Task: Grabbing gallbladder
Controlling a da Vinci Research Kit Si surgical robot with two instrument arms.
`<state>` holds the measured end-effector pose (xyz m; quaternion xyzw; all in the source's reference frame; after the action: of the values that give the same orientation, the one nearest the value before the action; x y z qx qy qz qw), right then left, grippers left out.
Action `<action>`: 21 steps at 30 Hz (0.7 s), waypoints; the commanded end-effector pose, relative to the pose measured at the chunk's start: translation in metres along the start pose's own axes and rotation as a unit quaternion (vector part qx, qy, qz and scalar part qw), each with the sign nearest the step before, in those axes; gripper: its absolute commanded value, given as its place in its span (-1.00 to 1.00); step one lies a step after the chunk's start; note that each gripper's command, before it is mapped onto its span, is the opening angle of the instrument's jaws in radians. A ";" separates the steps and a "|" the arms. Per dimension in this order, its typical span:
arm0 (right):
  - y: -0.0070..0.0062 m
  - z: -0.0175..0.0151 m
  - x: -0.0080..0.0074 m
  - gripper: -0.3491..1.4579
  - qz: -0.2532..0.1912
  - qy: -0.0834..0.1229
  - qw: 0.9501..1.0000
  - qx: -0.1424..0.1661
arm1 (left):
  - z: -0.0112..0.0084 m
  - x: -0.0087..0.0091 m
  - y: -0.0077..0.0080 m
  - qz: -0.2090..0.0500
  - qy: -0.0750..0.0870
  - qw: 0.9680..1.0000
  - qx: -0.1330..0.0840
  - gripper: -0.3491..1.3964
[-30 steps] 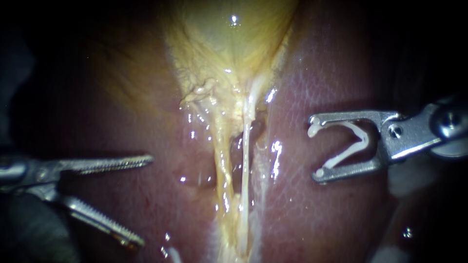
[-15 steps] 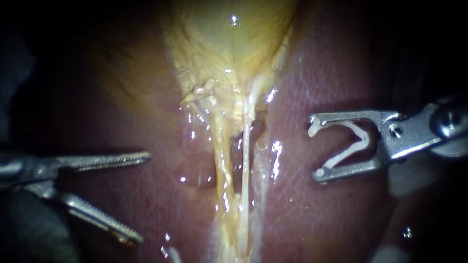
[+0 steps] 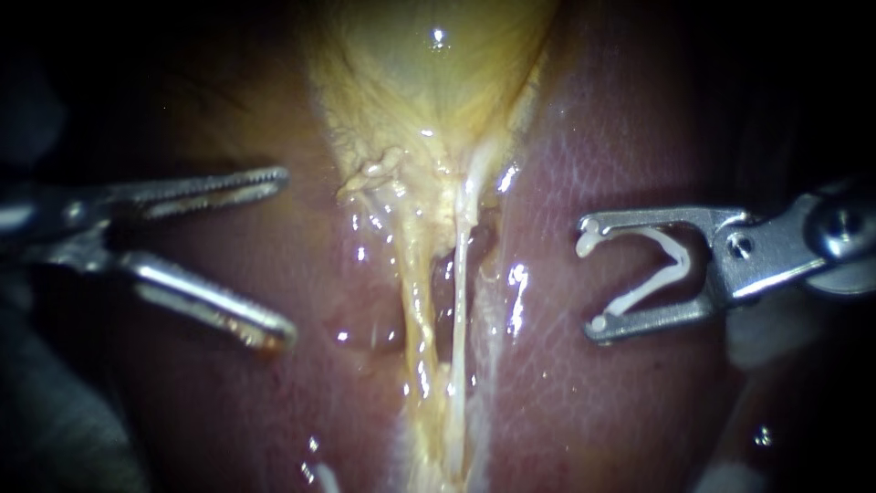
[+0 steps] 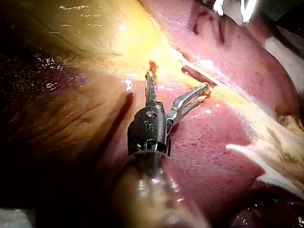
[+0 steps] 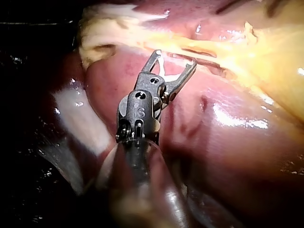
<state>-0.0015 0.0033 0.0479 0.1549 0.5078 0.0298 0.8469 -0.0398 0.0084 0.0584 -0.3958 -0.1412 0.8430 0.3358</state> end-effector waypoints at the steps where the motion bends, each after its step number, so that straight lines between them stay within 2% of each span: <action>1: 0.0000 0.0000 0.0000 -0.06 0.000 0.000 1.000 0.000 | 0.0006 0.0003 -0.0002 -0.001 0.001 1.000 0.001 0.71; 7: 0.0000 0.0000 0.0001 -0.06 0.000 0.000 1.000 0.000 | 0.0039 0.0017 -0.0009 -0.006 0.007 1.000 0.008 0.62; 16: -0.0001 0.0001 0.0001 -0.06 0.000 0.000 1.000 0.000 | 0.0055 0.0009 -0.0023 -0.010 0.008 1.000 0.012 0.38; 21: 0.0000 0.0001 0.0001 -0.06 0.000 0.000 1.000 0.000 | 0.0061 0.0006 -0.0025 -0.024 0.010 1.000 0.012 0.08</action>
<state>-0.0014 0.0032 0.0478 0.1549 0.5079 0.0297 0.8469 -0.0436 0.0109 0.0634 -0.3966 -0.1377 0.8317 0.3633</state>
